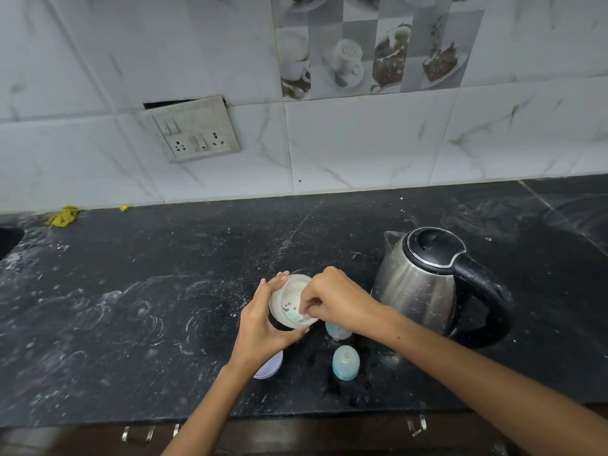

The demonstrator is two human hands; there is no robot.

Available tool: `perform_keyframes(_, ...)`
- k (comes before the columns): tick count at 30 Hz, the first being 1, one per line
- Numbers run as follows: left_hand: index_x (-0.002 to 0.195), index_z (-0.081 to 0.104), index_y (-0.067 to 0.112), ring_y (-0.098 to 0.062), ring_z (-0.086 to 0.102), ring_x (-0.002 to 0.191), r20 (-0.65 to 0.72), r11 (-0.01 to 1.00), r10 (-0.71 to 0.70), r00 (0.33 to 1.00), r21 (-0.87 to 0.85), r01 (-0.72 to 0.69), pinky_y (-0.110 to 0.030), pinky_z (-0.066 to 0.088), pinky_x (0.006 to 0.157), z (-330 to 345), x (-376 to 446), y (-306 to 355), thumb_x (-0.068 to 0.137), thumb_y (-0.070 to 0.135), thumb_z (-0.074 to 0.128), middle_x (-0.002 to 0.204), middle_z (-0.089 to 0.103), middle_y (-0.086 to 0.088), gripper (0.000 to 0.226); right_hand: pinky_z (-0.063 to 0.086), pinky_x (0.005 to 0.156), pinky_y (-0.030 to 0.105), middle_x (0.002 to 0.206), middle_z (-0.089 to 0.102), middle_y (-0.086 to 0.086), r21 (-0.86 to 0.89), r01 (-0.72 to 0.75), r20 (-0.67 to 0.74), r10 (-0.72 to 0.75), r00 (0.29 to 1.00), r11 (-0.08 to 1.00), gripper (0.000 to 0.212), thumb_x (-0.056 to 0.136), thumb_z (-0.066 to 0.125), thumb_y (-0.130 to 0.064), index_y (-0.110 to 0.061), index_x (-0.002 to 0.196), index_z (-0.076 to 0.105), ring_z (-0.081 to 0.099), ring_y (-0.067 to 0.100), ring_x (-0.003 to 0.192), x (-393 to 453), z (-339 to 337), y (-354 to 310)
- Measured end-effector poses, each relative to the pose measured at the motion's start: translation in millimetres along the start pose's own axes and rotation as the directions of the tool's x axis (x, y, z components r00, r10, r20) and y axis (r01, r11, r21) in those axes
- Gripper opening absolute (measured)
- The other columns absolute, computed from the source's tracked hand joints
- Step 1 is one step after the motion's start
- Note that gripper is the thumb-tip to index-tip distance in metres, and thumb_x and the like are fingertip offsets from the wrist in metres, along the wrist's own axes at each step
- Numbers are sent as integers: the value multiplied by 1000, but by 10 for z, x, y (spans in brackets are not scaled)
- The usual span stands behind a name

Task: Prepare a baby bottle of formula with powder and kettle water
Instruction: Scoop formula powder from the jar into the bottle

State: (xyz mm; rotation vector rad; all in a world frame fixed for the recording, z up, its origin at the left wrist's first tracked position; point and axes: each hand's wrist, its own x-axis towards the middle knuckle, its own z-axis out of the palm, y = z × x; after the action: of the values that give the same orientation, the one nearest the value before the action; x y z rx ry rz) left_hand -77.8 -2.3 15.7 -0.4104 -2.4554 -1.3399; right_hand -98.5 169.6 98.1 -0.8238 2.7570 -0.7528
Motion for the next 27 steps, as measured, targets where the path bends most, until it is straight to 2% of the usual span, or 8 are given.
perform_keyframes(2,128,50,16,-3,49,129,-5,1000,-15,1000,9,15,-55,35,110,-10,-14,-9,55,24,92,138,54,10,84,52,69,12,80,77,6,186,-49,-50,59,997,981,10,74,78,-3,-7,83,79,67,4,69,-30,-61,44)
perform_keyframes(4,127,49,20,-4,50,128,-16,999,-33,999,4,33,-54,37,109,-22,-31,-26,54,25,92,138,53,13,85,51,67,7,77,77,5,337,-111,-107,155,982,935,12,70,83,-3,-6,81,79,69,3,66,-88,-119,99)
perform_keyframes(9,125,50,24,-6,54,123,-50,997,-81,995,1,81,-41,46,102,-29,-55,-35,49,25,93,133,56,16,87,57,63,19,69,76,3,584,-207,-184,377,908,785,12,68,84,-3,-11,76,79,69,2,60,-255,-119,228)
perform_keyframes(12,124,50,24,-6,57,119,-54,994,-110,992,-24,109,-34,48,100,-14,-66,-43,48,25,94,129,58,15,88,59,68,21,69,76,1,616,-178,-251,405,879,767,12,70,84,-4,-12,77,79,72,9,64,-332,-64,261)
perform_keyframes(18,118,51,26,1,58,112,-58,986,-162,985,-39,160,-13,45,93,36,-74,-16,46,27,96,120,60,22,85,58,69,19,74,76,-1,573,-86,-367,349,862,815,11,74,80,-2,-10,82,80,73,9,68,-384,63,297)
perform_keyframes(22,117,51,26,4,58,110,-34,979,-203,979,-40,202,-10,44,91,75,-80,-60,45,30,96,118,61,24,85,59,72,22,76,77,-1,543,-73,-388,328,861,836,12,74,80,-2,-11,81,80,73,8,69,-385,126,327)
perform_keyframes(24,114,50,26,5,58,107,-30,969,-243,970,-44,241,-8,44,87,94,-83,-84,44,31,95,116,62,22,83,59,69,25,72,76,0,631,-113,-341,405,849,767,12,73,80,-2,-13,78,79,73,13,69,-372,118,357)
perform_keyframes(27,112,49,25,9,57,103,-7,952,-302,953,-54,301,-3,42,80,132,-84,-116,46,30,94,113,63,19,80,58,64,24,71,75,12,817,-141,-227,536,813,559,11,71,81,4,-6,76,77,74,24,68,-368,99,377)
